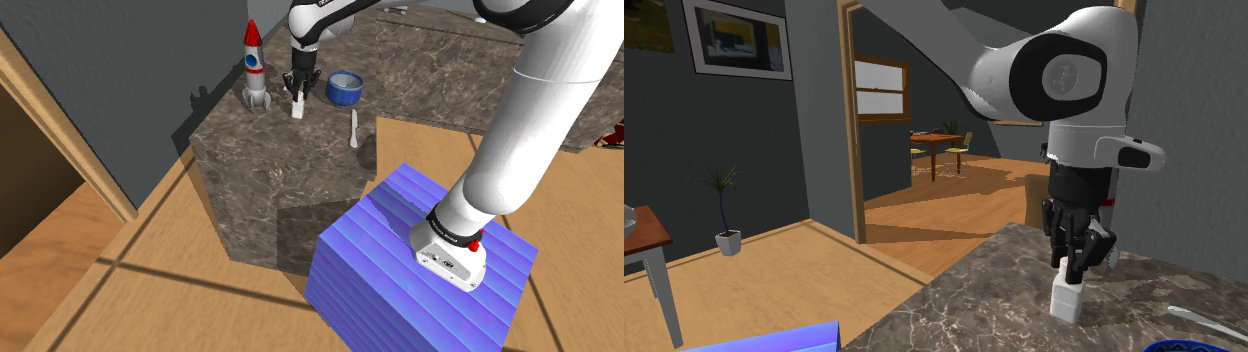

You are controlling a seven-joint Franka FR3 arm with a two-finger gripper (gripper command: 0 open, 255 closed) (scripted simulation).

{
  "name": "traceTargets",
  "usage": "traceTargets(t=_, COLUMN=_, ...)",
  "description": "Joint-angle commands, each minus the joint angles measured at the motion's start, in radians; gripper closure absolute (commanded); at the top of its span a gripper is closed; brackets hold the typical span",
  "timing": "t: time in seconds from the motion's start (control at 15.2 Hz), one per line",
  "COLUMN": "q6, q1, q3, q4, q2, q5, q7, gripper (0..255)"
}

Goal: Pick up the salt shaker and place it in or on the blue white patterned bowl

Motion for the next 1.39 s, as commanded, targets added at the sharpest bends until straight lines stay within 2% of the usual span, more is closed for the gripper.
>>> traceTargets(t=0.0, q6=0.0, q1=0.0, q3=0.0, q4=0.0, q2=0.0, q5=0.0, q7=0.0, gripper=255)
traceTargets(t=1.32, q6=-0.247, q1=0.0, q3=-0.001, q4=0.163, q2=-0.084, q5=-0.004, q7=0.007, gripper=255)
